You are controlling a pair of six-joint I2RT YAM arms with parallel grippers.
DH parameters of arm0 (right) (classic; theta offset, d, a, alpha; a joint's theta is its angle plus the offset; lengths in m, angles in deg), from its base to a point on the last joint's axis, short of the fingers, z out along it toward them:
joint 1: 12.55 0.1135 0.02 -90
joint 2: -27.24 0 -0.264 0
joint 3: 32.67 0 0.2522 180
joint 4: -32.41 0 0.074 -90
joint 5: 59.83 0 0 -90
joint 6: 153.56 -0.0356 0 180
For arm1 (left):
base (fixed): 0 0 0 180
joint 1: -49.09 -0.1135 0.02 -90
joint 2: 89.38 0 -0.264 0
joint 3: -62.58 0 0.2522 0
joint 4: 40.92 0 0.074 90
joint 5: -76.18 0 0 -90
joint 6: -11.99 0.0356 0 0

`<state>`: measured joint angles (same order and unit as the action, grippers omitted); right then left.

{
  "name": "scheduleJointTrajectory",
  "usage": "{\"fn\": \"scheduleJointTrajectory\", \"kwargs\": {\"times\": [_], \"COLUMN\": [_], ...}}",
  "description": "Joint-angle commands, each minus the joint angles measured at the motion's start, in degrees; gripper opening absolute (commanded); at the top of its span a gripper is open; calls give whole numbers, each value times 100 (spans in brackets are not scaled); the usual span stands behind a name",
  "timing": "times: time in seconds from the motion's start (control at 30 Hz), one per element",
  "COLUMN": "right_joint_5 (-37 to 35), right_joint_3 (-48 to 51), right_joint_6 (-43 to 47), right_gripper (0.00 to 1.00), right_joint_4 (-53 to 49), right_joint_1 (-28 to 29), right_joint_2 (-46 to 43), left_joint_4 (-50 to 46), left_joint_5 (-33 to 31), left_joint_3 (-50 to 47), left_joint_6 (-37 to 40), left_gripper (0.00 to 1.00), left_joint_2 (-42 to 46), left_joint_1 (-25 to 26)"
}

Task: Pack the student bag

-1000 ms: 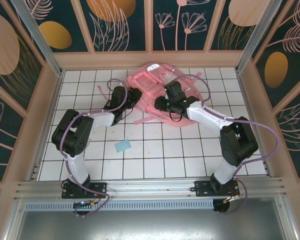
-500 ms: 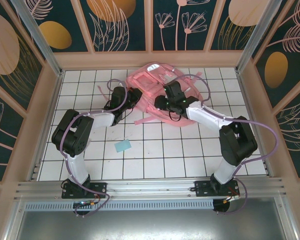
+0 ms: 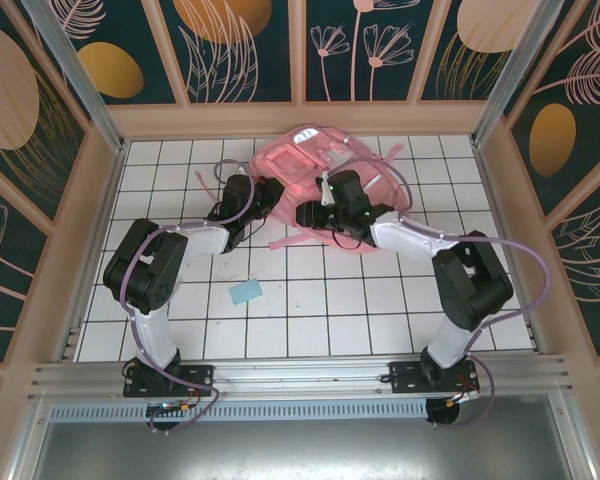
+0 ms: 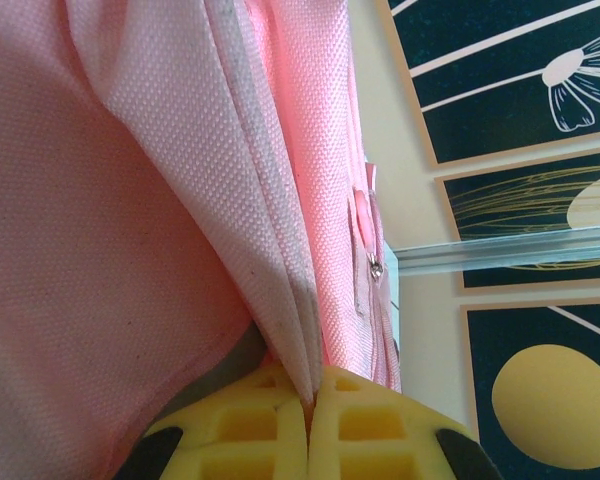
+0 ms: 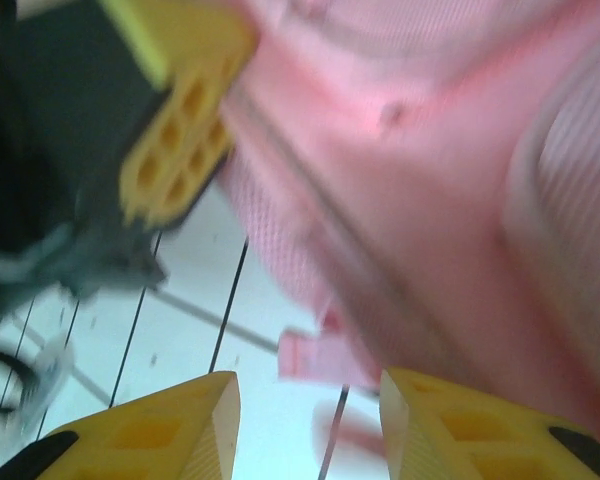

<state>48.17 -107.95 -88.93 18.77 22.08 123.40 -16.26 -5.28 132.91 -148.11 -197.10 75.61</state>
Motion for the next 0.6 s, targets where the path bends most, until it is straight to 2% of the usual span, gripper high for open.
{"fn": "scheduleJointTrajectory", "kwargs": {"times": [0.0,0.13,0.3,0.57], "right_joint_5": [693,-29,-1529,-1570], "right_joint_3": [398,654,293,215], "right_joint_6": [292,228,-578,-1609], "right_gripper": [41,41,41,32], "right_joint_4": [-61,-577,-1242,-918], "right_joint_1": [67,29,0,309], "right_joint_2": [-722,-1179,-1038,-575], "left_joint_4": [650,675,668,748], "left_joint_5": [157,157,138,109], "left_joint_3": [127,169,188,77], "left_joint_6": [23,14,-3,-54], "left_gripper": [0,0,0,0], "left_joint_2": [178,140,165,208], "left_joint_1": [37,43,42,46]}}
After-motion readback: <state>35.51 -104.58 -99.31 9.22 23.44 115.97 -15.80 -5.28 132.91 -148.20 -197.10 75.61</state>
